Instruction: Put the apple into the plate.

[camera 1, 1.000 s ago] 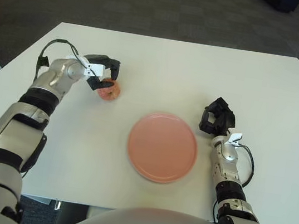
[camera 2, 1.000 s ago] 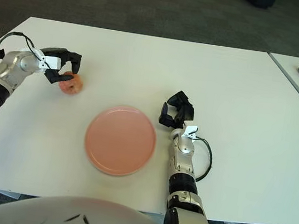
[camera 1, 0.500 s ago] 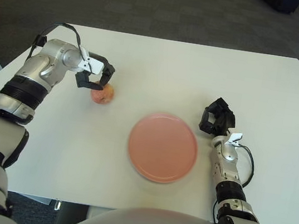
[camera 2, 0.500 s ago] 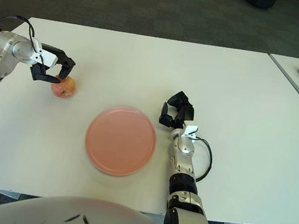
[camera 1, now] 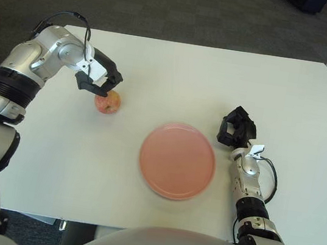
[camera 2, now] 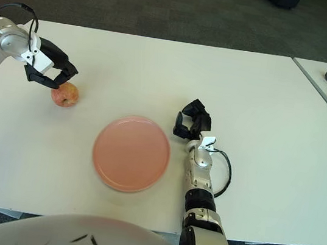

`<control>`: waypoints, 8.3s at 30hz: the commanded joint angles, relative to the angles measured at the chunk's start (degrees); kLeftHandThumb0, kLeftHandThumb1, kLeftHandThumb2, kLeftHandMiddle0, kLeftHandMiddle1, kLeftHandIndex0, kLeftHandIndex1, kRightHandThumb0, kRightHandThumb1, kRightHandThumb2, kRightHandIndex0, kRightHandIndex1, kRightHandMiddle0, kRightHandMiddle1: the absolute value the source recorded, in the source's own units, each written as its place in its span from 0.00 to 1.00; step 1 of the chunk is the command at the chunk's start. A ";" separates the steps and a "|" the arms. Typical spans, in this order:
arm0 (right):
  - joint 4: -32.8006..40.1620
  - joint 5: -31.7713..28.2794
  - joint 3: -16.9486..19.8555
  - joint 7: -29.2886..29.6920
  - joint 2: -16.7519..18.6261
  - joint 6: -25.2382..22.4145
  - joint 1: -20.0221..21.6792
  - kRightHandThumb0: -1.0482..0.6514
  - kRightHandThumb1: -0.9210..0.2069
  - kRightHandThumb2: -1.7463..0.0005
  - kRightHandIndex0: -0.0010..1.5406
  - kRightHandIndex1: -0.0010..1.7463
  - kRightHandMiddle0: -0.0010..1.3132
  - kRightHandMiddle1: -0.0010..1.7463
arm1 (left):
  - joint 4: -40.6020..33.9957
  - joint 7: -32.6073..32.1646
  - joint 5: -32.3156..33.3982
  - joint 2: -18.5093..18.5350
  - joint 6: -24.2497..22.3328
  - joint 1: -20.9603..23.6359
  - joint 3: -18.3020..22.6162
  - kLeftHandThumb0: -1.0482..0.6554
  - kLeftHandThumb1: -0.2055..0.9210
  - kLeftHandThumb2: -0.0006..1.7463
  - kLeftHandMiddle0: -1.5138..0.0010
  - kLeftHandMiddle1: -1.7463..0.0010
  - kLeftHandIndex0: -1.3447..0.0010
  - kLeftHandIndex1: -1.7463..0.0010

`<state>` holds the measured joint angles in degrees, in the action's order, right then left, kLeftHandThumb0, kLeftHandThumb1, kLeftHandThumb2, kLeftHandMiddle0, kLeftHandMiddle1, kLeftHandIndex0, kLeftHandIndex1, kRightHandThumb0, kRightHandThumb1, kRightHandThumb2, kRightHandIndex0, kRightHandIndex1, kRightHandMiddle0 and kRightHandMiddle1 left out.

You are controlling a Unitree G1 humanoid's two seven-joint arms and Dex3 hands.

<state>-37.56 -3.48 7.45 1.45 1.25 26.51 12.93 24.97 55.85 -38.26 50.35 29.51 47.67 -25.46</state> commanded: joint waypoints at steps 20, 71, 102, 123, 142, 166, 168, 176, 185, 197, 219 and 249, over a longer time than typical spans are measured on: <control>-2.75 -0.35 0.00 0.35 0.52 -3.27 -2.04 0.33 0.57 0.23 0.73 1.00 0.48 1.00 | 5.16 -17.23 -5.92 -5.62 -11.52 -4.24 0.53 0.00 1.00 0.48 0.43 0.00 0.54 0.00; -4.07 -0.51 0.00 -0.79 0.39 -2.75 -1.85 0.33 0.55 0.24 0.72 1.00 0.47 1.00 | -4.30 -16.62 -6.22 -4.32 -20.48 -9.32 3.05 0.00 1.00 0.11 1.00 1.00 1.00 1.00; -4.56 -0.15 -0.29 0.06 1.06 -2.16 -1.83 0.33 0.56 0.23 0.72 1.00 0.48 1.00 | 10.56 -49.04 -2.81 -11.22 -9.37 -7.59 6.29 0.00 0.99 0.05 1.00 1.00 1.00 1.00; -3.61 0.38 -0.70 1.68 1.72 -3.09 -2.39 0.33 0.57 0.22 0.73 1.00 0.49 1.00 | 21.40 -53.93 -3.53 -15.31 -6.30 -1.65 3.61 0.00 0.99 0.05 1.00 1.00 1.00 1.00; -4.26 0.96 -1.02 2.25 1.55 -2.77 -2.26 0.33 0.55 0.24 0.73 1.00 0.47 1.00 | 19.80 -38.22 -7.20 -11.46 -9.98 0.74 -1.43 0.07 1.00 0.09 0.99 1.00 1.00 1.00; -3.53 0.72 -1.61 1.08 1.20 -3.42 -2.38 0.34 0.53 0.26 0.74 1.00 0.45 1.00 | 16.31 -24.67 -12.44 -8.33 -11.29 2.79 -5.65 0.04 1.00 0.17 0.97 0.99 1.00 1.00; -3.55 0.69 -1.55 1.05 1.14 -3.30 -2.34 0.34 0.52 0.26 0.74 1.00 0.45 1.00 | 15.90 -24.11 -12.95 -8.68 -12.77 2.80 -5.79 0.03 1.00 0.17 0.97 0.99 1.00 1.00; -3.33 0.91 -1.60 1.42 1.16 -3.59 -2.44 0.34 0.52 0.26 0.74 1.00 0.45 1.00 | 13.67 -25.84 -13.25 -10.54 -19.18 0.98 -5.12 0.04 1.00 0.17 0.91 0.97 1.00 1.00; -3.26 0.89 -1.59 1.51 1.18 -3.80 -2.54 0.34 0.53 0.26 0.73 1.00 0.46 1.00 | 15.06 -28.94 -11.22 -12.81 -19.73 0.58 -4.96 0.07 0.99 0.13 0.89 0.97 1.00 1.00; -1.71 1.29 -1.88 2.55 1.18 -5.02 -3.21 0.34 0.52 0.26 0.73 1.00 0.45 1.00 | 33.17 -47.14 -11.50 -20.32 -18.93 3.19 -6.28 0.14 0.92 0.09 0.93 1.00 1.00 1.00; -1.63 1.13 -2.14 2.91 1.23 -4.54 -3.49 0.34 0.52 0.26 0.75 1.00 0.45 1.00 | 40.74 -55.04 -12.13 -21.47 -14.27 5.32 -9.38 0.11 0.90 0.09 0.96 1.00 1.00 1.00; -1.56 0.80 -2.05 2.19 0.96 -4.54 -3.72 0.34 0.52 0.27 0.75 1.00 0.45 1.00 | 43.19 -56.77 -11.18 -21.50 -12.48 5.41 -10.87 0.18 0.90 0.12 0.88 0.98 1.00 1.00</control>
<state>-36.72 -2.60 5.21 3.64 1.88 24.93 12.05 68.19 -0.72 -49.83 27.98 16.67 51.96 -36.47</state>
